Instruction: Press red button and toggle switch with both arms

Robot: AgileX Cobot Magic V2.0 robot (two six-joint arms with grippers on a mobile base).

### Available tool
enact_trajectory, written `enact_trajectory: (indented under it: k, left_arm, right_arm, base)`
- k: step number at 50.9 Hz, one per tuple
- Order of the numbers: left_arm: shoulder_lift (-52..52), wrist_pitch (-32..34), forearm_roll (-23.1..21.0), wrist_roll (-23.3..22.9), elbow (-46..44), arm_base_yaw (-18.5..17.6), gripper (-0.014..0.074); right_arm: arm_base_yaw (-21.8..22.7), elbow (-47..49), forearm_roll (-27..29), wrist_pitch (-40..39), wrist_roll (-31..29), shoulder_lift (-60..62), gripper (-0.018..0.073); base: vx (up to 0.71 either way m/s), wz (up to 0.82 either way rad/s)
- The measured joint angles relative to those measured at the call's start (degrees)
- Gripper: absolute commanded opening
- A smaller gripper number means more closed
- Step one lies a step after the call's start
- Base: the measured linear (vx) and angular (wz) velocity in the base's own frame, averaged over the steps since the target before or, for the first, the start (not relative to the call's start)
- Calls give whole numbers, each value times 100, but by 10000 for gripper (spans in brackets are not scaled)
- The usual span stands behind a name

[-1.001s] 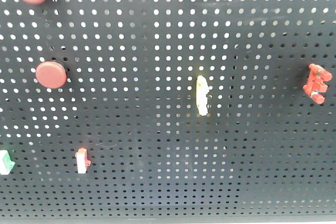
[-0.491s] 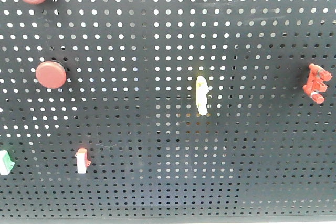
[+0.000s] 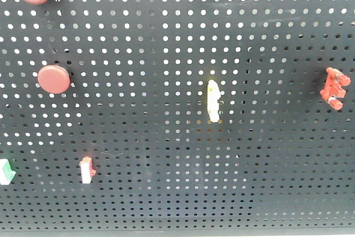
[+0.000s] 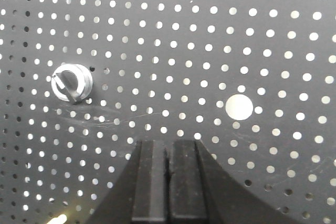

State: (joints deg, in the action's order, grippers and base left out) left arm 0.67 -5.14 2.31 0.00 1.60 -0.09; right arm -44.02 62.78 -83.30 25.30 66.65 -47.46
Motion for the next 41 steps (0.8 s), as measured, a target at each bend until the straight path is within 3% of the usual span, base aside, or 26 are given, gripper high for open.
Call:
enact_trajectory:
  k: [5,10,14,18,22,28,34,41]
  left_arm:
    - [0,0,0,0,0,0,1]
    - [0,-6,0,0,0,0,1]
    - [0,-21,0,0,0,0,1]
    - [0,-29,0,0,0,0,1]
    - [0,-36,0,0,0,0,1]
    - [0,-36,0,0,0,0,1]
    - [0,-36,0,0,0,0,1]
    - [0,-36,0,0,0,0,1]
  right_arm:
    - [0,0,134,17,-7,5,0]
    - [6,0,931,233,-236,75,0]
    - [86,0,1781,572,-857,176,0]
    - [309,0,2703,907,-1863,326,0]
    - [728,0,3567,1079,-2900,518,0]
    - [1707,-69,4747,1117,-4329,868,0]
    - [2766,-666,5708,715,-5101,1403,0]
    - [3951,-2029,6888,-437,-5771,2200,0]
  base:
    - [0,0]
    - [0,0]
    - [0,0]
    - [0,0]
    - [0,0]
    - [0,0]
    - [0,0]
    - [0,0]
